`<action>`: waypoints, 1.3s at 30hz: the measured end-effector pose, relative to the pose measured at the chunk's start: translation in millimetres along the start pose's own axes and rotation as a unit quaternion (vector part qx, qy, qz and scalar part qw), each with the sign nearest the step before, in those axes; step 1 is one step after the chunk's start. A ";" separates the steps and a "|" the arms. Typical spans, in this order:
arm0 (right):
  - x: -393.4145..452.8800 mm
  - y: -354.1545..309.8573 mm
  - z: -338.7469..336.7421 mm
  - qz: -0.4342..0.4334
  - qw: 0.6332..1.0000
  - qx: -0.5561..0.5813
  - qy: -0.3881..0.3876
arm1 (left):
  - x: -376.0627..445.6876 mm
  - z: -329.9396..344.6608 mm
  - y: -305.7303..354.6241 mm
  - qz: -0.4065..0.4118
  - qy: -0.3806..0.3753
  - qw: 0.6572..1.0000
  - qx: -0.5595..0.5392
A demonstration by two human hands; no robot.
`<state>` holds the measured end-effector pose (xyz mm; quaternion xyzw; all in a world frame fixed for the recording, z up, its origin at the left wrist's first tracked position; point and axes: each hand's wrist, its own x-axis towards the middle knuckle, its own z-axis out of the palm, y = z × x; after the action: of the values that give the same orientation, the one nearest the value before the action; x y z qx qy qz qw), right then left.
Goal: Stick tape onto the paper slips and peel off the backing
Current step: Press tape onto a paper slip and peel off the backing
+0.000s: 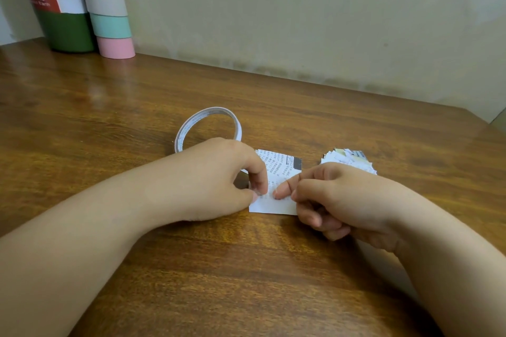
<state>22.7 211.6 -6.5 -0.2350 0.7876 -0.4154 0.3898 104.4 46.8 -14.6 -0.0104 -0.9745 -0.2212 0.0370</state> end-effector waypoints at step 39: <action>-6.4 5.3 -3.5 -0.124 0.922 -0.338 0.144 | 0.2 -0.9 -0.2 0.006 -0.056 0.998 0.030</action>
<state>23.3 220.6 -7.0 -0.3858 0.8935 -0.1988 0.1150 104.3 46.3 -13.9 -0.0274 -0.9812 -0.1905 -0.0157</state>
